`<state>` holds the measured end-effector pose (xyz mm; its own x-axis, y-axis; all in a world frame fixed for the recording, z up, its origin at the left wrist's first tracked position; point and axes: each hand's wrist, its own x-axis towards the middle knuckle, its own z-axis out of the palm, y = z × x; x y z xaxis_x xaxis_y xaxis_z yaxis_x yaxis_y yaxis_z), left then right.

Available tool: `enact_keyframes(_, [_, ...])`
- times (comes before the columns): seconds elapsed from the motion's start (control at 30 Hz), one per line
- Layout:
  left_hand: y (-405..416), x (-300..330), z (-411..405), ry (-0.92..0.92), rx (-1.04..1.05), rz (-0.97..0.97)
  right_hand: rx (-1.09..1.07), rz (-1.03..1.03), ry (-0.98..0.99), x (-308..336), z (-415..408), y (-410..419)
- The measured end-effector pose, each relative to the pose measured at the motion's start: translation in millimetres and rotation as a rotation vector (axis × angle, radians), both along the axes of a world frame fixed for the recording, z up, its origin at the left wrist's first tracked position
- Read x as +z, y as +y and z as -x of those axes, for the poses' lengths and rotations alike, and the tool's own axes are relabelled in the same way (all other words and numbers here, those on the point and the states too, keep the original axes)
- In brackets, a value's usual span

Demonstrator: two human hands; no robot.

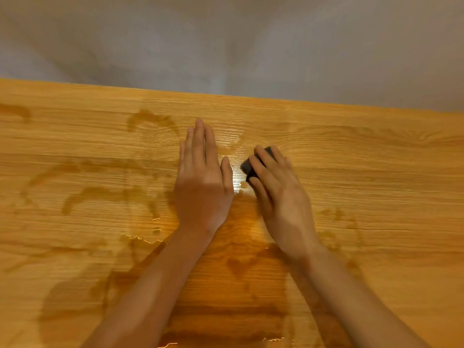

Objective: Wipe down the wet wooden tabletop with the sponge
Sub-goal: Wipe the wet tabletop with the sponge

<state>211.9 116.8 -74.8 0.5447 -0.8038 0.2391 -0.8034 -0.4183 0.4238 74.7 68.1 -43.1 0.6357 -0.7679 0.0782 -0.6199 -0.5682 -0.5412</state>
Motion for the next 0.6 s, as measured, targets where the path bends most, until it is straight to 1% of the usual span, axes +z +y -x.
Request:
enact_keyframes(0.13, [-1.9,1.3,-3.2,-0.004,-0.006,-0.009,-0.083,0.065,0.031,-1.0,-63.4,-74.1])
enact_keyframes(0.2, [-1.3,1.4,-1.4,0.001,-0.008,-0.014,-0.143,0.042,0.019,-0.5,-79.9,-90.3])
enact_keyframes(0.3, [0.6,2.0,-0.5,0.006,-0.014,-0.039,-0.163,0.042,0.010,-1.9,-52.2,-44.9])
enact_keyframes(0.4, [2.7,3.5,-3.6,0.033,-0.033,-0.050,-0.061,0.103,0.065,-6.2,-18.5,-0.7])
enact_keyframes(0.5, [12.3,11.1,-2.6,0.069,-0.144,-0.053,-0.052,0.089,0.093,-4.2,-15.4,-21.7])
enact_keyframes(0.6, [42.1,23.8,11.1,0.126,-0.214,-0.135,-0.184,0.095,0.084,2.1,17.0,-47.2])
